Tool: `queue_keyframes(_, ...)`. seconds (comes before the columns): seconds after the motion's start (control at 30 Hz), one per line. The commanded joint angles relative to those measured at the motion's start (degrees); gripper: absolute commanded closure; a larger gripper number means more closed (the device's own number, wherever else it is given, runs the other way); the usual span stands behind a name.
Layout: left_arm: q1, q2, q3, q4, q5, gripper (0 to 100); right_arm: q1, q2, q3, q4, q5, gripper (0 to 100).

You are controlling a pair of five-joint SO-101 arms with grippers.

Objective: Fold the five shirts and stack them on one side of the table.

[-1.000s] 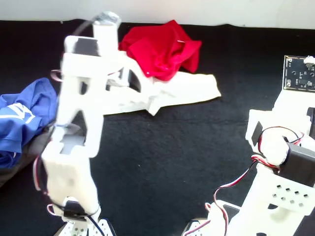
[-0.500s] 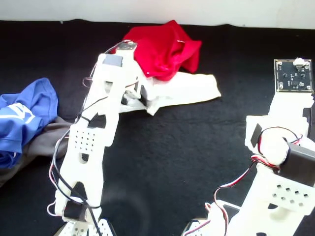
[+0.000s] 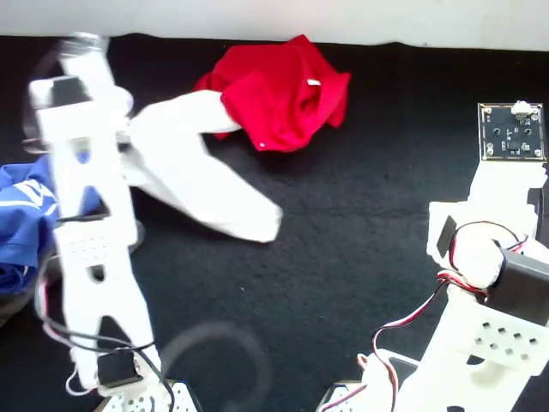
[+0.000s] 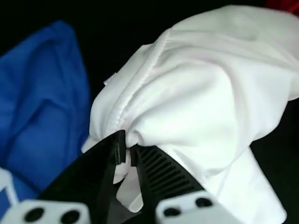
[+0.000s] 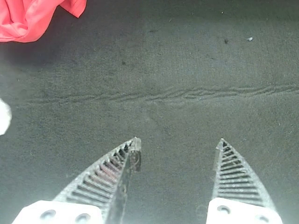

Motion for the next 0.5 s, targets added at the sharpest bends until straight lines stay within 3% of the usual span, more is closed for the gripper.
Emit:
queue_keyframes(0.0, -8.0, -14.7, -2.6, 0.5, -3.3, 99, -0.5, 0.5, -2.5, -0.3, 0.3, 75.2)
queue_keyframes(0.27, -21.4, -40.5, 4.1, 0.4, -16.3, 99, -0.5, 0.5, -2.5, -0.1, 0.3, 75.2)
queue_keyframes(0.47, -28.9, -45.8, 15.4, 0.4, -25.4, 99, -0.6, 0.3, -2.5, -0.1, 0.3, 75.2)
